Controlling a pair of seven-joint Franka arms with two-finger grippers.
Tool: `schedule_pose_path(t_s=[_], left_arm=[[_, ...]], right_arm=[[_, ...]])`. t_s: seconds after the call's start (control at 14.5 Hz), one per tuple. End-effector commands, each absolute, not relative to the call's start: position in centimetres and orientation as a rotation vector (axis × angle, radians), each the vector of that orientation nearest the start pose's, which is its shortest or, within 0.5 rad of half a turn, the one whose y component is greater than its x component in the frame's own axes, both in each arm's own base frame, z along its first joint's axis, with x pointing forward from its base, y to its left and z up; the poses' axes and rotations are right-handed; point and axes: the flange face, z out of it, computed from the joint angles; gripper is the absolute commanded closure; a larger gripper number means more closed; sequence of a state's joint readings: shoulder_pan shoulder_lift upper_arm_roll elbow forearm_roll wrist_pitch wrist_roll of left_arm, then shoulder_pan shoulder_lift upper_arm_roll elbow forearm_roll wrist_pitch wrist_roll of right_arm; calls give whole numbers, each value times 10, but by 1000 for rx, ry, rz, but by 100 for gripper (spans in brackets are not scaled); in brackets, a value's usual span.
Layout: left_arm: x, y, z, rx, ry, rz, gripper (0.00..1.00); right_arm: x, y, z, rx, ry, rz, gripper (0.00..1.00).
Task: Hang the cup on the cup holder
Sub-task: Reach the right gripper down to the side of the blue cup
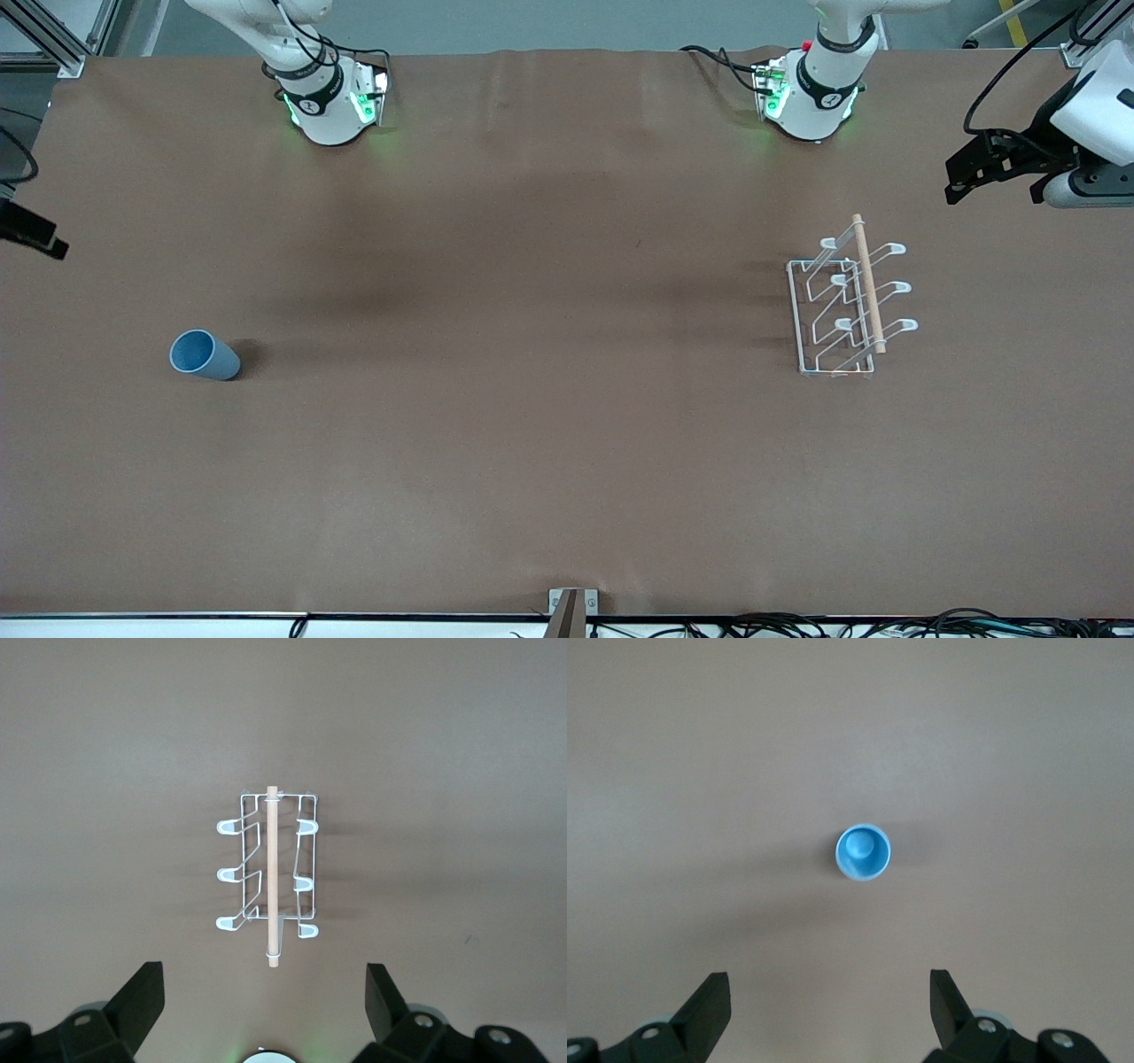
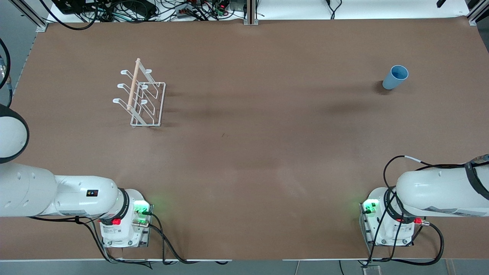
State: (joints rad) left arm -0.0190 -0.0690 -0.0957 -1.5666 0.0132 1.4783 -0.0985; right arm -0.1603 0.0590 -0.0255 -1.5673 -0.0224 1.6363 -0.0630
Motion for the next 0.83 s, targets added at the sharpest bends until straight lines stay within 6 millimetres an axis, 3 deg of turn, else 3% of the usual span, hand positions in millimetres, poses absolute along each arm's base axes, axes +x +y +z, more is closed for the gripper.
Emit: schedule_pose_path(t_s=[0.0,0.21,0.41,0.55,0.76], left_arm=[[521,-60,660,-3121,38,38,0],[521,-60,660,-3116,38,37,0],[521,-60,660,-3119,36,38,0],[522,-59,659,-3119,36,40,0],[521,-61,659,-3117,43,40,0]], right_arm=[[572,-127,526,-3154,195,-39,1],[587,-147,453,-3148,235,1,2],[599,-171,394,-3142,238,50,3],[600,-185,362,-3137,231,81,4],[595,-198,331,-3132,200,104,6]])
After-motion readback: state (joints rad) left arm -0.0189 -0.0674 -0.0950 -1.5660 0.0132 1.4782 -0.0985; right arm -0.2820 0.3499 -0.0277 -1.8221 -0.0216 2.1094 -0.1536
